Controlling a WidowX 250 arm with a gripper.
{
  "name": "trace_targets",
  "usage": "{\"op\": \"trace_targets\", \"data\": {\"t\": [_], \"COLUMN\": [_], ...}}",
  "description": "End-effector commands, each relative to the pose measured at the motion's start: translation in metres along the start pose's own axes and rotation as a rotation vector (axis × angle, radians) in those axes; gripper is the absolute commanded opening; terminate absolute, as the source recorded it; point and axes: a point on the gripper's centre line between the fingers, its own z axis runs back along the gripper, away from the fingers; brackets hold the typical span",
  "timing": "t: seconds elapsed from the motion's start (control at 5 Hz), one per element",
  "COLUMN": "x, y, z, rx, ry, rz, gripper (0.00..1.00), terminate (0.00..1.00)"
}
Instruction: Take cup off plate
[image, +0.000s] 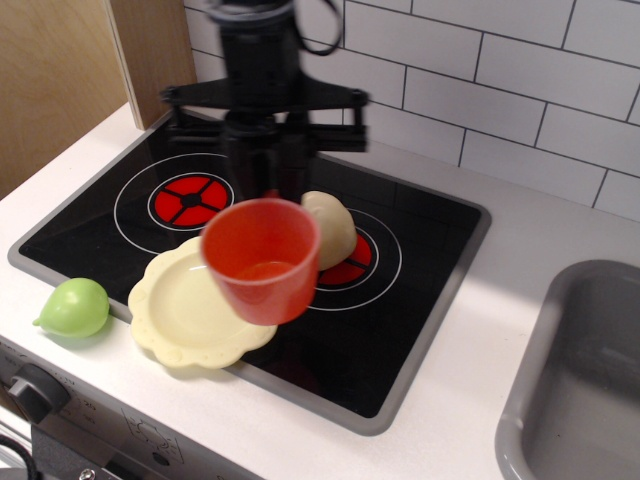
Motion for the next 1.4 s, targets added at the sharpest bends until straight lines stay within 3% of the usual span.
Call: {"op": "trace_targets", "data": {"t": [0.0, 0.2, 0.4, 1.0, 1.2], "x": [0.000, -0.003, -0.006, -0.009, -0.008], "y": [-0.042, -0.055, -0.064, -0.067, -0.069], "z": [-0.013, -0.025, -0.028, -0.037, -0.037], "rx": [0.037, 0.067, 0.054, 0.016, 0.031], "ry": [-0.036, -0.050, -0.037, -0.078, -0.072], "rz": [-0.290, -0.408, -0.476, -0.536, -0.515], "gripper": [0.00, 0.00, 0.00, 0.00, 1.00], "terminate": [0.00, 0.00, 0.00, 0.00, 0.00]}}
